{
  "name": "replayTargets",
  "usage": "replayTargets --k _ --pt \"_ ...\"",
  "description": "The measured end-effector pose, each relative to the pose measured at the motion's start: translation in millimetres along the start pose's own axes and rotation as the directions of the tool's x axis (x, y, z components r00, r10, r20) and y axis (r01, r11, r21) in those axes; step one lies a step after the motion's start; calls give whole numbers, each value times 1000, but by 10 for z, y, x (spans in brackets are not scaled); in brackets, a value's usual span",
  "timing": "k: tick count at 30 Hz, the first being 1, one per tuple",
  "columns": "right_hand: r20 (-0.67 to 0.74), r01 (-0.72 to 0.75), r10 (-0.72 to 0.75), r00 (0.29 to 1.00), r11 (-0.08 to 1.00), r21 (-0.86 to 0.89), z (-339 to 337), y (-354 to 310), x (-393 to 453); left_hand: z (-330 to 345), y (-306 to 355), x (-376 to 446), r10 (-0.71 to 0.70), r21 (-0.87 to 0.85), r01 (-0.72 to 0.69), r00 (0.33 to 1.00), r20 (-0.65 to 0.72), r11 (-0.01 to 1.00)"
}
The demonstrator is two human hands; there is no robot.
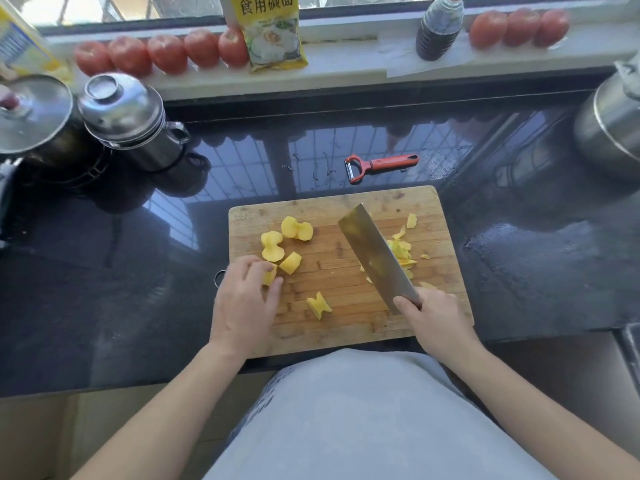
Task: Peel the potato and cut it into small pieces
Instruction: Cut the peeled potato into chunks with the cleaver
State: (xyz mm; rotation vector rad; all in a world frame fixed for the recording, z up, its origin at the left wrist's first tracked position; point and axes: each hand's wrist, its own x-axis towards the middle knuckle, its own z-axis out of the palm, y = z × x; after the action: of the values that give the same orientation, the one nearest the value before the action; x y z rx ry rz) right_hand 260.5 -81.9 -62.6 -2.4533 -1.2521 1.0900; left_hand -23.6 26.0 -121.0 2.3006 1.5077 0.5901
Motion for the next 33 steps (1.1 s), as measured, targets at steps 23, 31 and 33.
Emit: replayTargets --k 23,31,33 --pt "52 200 -194 980 962 -187 165 182 -244 474 733 -17 -507 -301 874 470 723 381" --pt "117 358 -342 932 825 -437 240 198 -237 511 731 -3 -562 -369 918 382 734 142" --pt "133 357 -334 933 817 -453 238 181 -225 518 738 -9 -571 -371 919 377 730 132"
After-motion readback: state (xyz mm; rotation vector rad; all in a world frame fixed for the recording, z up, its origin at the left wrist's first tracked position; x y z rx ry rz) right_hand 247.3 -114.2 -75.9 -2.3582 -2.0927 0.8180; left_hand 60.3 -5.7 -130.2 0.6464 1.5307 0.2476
